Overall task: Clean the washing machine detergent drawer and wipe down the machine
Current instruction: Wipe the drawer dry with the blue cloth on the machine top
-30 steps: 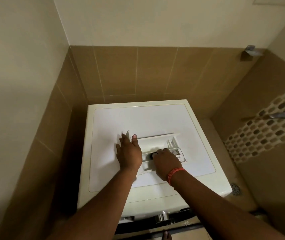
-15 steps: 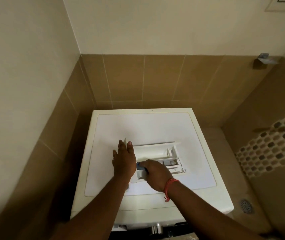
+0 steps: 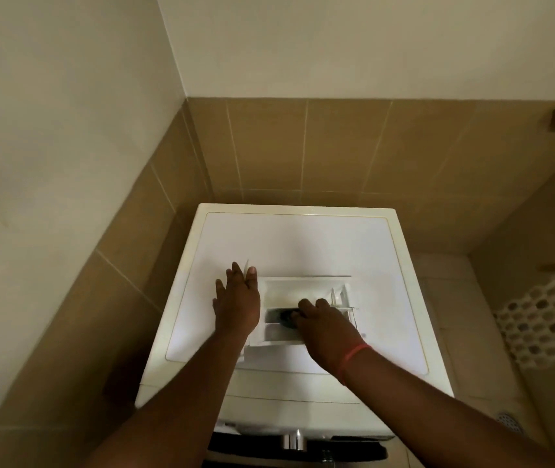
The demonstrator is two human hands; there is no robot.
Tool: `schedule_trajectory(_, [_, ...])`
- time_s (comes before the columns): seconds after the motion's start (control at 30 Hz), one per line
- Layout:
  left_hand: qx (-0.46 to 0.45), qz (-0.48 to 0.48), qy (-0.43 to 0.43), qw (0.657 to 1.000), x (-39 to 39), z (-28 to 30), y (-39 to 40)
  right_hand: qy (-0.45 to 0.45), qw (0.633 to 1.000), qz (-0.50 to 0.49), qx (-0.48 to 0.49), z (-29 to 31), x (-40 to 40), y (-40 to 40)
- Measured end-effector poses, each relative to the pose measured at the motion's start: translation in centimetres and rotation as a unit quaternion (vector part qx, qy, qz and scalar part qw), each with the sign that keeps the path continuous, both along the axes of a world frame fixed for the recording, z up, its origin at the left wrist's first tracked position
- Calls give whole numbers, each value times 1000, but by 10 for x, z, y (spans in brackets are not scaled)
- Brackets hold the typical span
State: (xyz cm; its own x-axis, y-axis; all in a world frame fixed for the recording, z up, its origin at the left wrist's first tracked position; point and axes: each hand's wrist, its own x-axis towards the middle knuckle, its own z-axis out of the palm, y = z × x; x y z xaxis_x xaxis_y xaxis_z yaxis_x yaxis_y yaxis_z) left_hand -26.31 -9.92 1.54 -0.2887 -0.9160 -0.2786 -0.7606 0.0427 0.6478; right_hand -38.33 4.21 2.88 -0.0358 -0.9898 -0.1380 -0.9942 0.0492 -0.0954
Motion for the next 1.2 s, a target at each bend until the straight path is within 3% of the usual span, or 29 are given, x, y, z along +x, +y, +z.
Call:
schedule_trajectory(0.17, [-6,0,-20,1000,-1,3,5,91,979,-52,173,21,2,-25])
schedule_trajectory(0.27, [-27,-29,-42,998,-2,6,9,96,961,-9,259,40,-8,-30])
schedule_trajectory(0.33, [-32,-40,-53,997,-3,6,8,26,969,-33,245,58,-22,-31])
schedule_trajectory(0.43, [-14,-39,-42,998,-3,5,6,-61,983,-126,122,66,-47,-38])
schedule_trajectory(0.53, [8,-33,-9,999,-2,2,5,-184,951,-241,-63,46,-32,-44])
schedule_trajectory(0.6, [33,-25,21,999,-2,1,5,-256,929,-236,-126,28,-7,-53])
schedule_trajectory(0.7, [62,-7,73,995,-3,0,3,-363,903,-184,-134,10,39,-68])
schedule_trajectory(0.83, [81,1,103,991,-1,-8,-1,-549,791,-255,-92,8,49,-61])
schedule_trajectory(0.87, [69,-11,96,993,0,-11,-2,-560,788,-246,-65,7,42,-54])
schedule_trajectory(0.93, [29,-55,78,995,2,-13,-4,-472,861,-187,-35,6,22,-39])
schedule_trajectory(1.03, [36,-51,81,995,3,-11,-4,-239,963,-122,-17,-8,-21,-23])
schedule_trajectory(1.13, [46,-28,56,997,1,-13,-3,-51,978,-170,110,-12,-35,-25])
schedule_trajectory(1.2, [38,-29,54,997,-1,-13,-3,-52,972,-188,133,-9,-18,-42])
